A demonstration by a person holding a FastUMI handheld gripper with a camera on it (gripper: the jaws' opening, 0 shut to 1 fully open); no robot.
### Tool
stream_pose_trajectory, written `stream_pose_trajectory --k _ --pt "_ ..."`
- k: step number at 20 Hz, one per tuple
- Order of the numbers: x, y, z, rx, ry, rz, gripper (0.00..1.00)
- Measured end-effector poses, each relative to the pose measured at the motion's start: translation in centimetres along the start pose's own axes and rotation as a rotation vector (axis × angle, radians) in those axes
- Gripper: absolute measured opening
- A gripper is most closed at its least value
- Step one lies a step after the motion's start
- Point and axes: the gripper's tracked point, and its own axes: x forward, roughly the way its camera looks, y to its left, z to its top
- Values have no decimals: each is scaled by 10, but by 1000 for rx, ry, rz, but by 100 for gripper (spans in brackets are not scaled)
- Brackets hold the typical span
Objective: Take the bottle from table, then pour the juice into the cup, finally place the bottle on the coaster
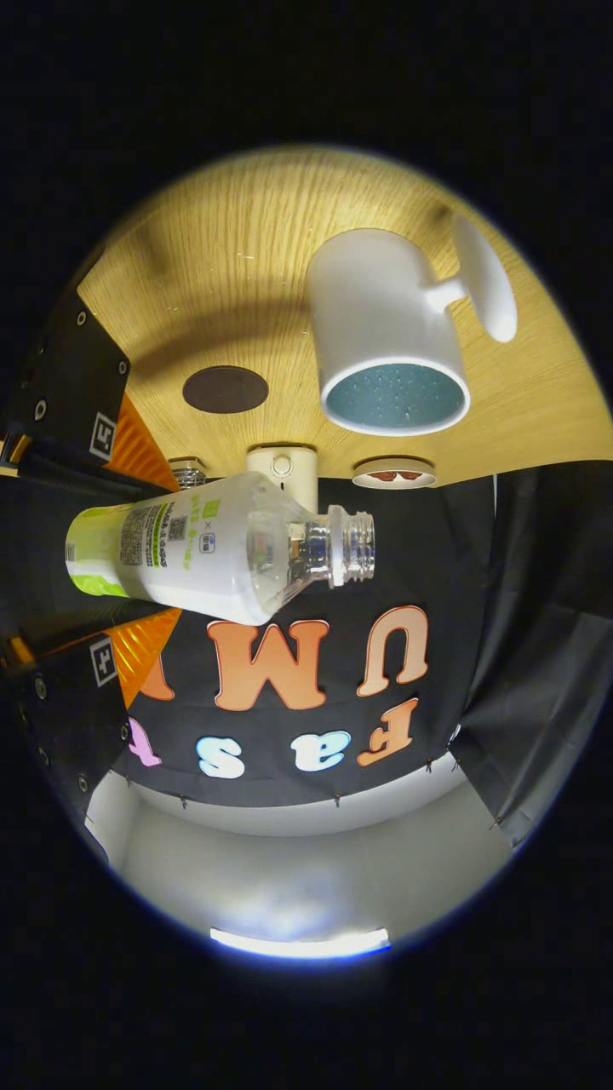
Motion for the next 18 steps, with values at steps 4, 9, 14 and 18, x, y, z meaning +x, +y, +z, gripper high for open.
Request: stream_pose_trajectory --k 4,9,14,18 --pt "-1 0 1 -47 -9 -9 60" --pt "1 -2 2 -83 -25 -27 60" --pt "4 -8 0 -97 -12 -53 60" --pt "10 -20 1 -106 -16 -75 60"
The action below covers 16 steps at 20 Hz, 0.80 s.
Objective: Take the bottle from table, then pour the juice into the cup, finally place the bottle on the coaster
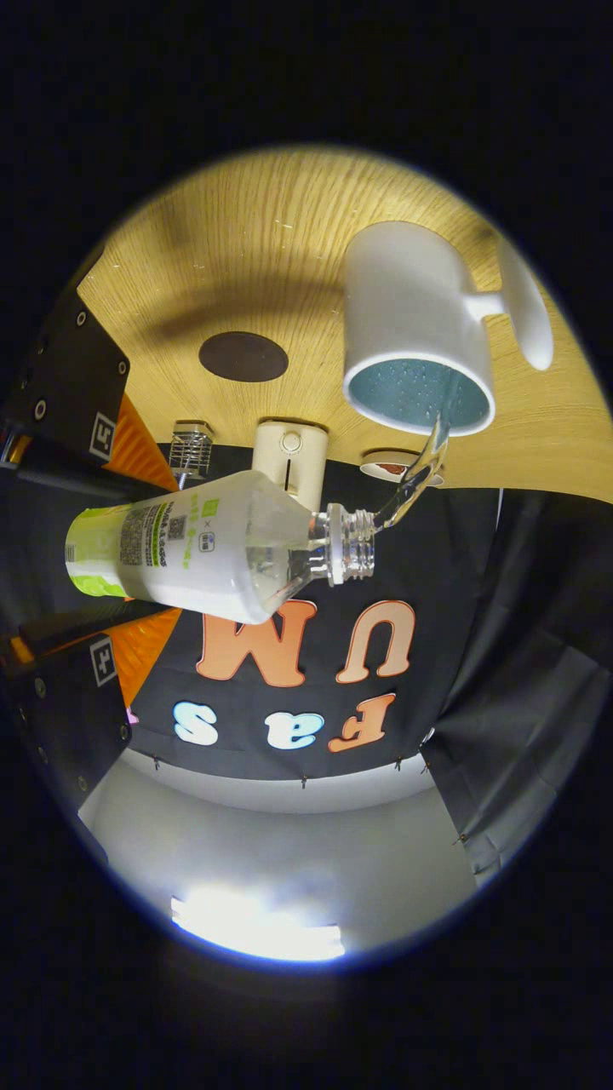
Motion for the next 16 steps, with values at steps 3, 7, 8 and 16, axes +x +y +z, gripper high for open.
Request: stream_pose_trajectory --k 3,7,8,16 --pt "-2 -1 0 -7 -1 -13 60" --pt "-3 -7 1 -26 -5 -25 60" --pt "-3 -8 1 -28 -2 -28 60" --pt "-4 -13 -2 -62 0 -40 60"
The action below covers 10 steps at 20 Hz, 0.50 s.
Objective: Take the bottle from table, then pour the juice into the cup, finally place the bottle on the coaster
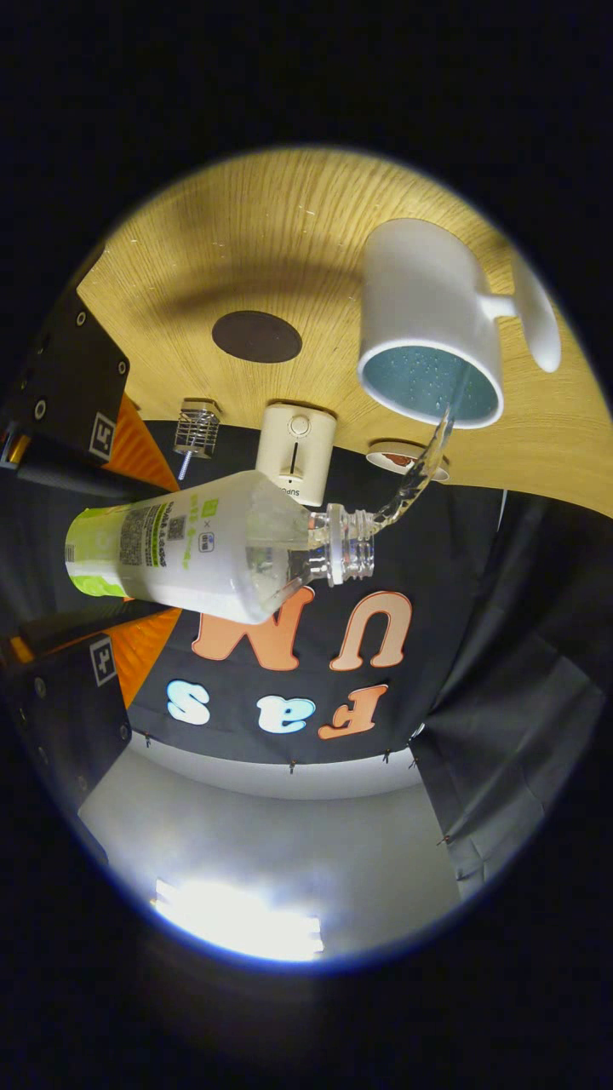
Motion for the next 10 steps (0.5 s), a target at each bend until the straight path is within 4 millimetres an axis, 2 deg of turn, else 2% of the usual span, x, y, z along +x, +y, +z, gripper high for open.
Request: stream_pose_trajectory --k 10 --pt "-2 -5 0 -55 -10 -6 60"
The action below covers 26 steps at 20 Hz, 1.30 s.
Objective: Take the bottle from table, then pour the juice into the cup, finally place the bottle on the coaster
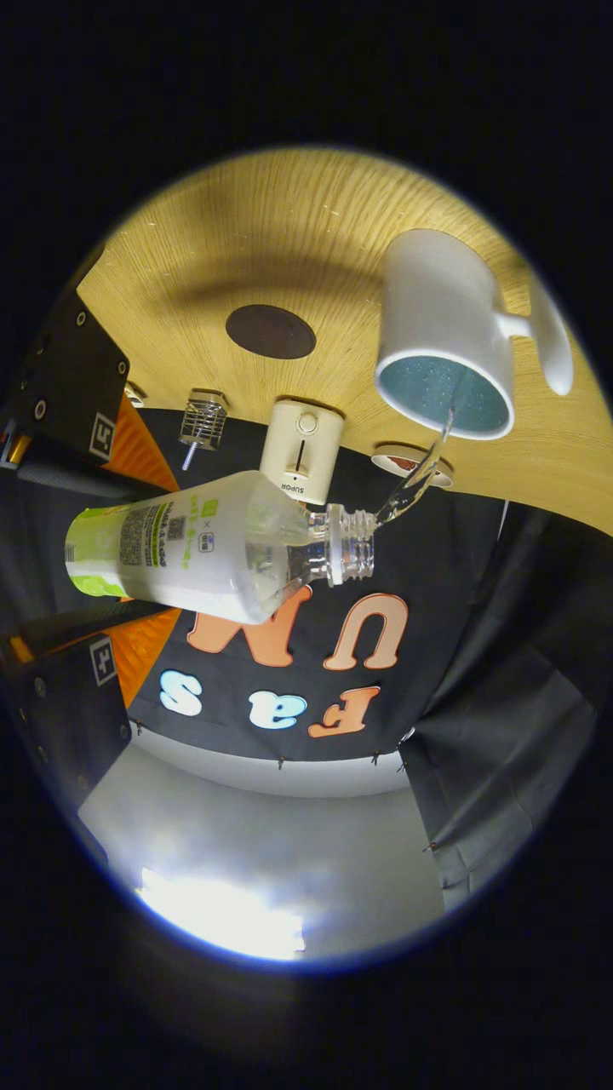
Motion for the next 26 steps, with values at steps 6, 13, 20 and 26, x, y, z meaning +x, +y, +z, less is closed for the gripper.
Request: stream_pose_trajectory --k 6,13,20,26 --pt "1 1 0 -20 -6 6 60" --pt "3 3 0 -42 -13 13 60" --pt "5 2 -1 -73 -33 4 60" --pt "3 3 3 -97 -59 9 60"
